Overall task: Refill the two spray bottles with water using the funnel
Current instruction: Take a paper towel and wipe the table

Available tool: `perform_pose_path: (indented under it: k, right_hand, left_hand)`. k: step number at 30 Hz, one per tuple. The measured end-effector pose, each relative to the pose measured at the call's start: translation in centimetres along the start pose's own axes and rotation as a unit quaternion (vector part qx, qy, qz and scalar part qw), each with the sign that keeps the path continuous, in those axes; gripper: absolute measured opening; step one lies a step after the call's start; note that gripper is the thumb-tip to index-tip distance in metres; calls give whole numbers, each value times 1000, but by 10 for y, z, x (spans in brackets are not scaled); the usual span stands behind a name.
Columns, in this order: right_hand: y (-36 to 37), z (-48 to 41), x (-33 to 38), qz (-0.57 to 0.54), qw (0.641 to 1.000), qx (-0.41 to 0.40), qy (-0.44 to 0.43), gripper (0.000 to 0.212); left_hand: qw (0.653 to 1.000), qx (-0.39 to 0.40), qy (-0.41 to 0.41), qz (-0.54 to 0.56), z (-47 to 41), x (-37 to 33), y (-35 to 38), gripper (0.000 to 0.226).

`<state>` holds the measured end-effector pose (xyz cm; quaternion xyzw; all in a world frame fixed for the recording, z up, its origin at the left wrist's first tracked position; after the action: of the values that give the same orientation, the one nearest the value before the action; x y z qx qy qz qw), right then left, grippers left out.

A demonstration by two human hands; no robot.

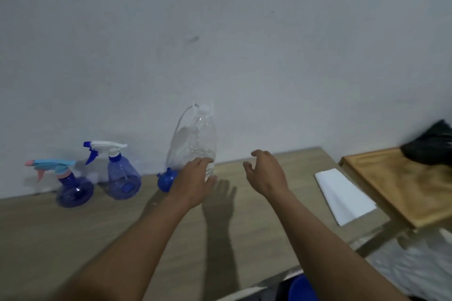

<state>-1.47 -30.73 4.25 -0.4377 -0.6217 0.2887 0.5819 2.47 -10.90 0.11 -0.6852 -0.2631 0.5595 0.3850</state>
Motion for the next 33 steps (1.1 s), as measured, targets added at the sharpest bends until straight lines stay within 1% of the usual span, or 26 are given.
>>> perform_pose_path:
  k: [4,8,11,15,20,25,28,31,33]
  right_hand:
    - [-34,31,-31,34,997,11,64,45]
    - [-64,61,-70,53,990,3,127,44]
    - [-80,84,-105,66,983,-5,173,42]
    - [-92,106,-155,62,972,-13,224,42]
    - [-85,113,-216,44,962,-16,268,42]
    - [-59,105,-264,36,961,-6,273,48]
    - [-38,97,-285,30,963,6,269,49]
    - [-20,91,-298,38,968,17,247,48]
    - [-11,88,-304,61,972,22,228,42]
  left_hand:
    - [995,38,90,-25,-14,-63,-2,47]
    - [983,75,161,-51,-26,-121,17,46]
    - [971,117,197,-64,-30,-158,46,46]
    - [957,155,233,-78,-38,-194,98,47]
    - [937,193,265,-117,-56,-222,170,48]
    - [921,222,277,-161,-77,-232,231,50]
    - [916,227,286,-168,-91,-232,259,50]
    - [912,214,303,-176,-101,-232,280,49]
    - [909,209,313,-182,-104,-232,291,48]
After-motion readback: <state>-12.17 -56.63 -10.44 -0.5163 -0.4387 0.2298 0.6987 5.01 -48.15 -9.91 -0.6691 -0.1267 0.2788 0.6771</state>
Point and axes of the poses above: each hand's wrist, its own z-axis away from the middle knuckle, its own y-axis out of the palm, x = y × z, the point moved 1 cm from there along -z, towards the middle knuckle, and after that the axes turned 9 degrees about -y, right-handed, at the moved point
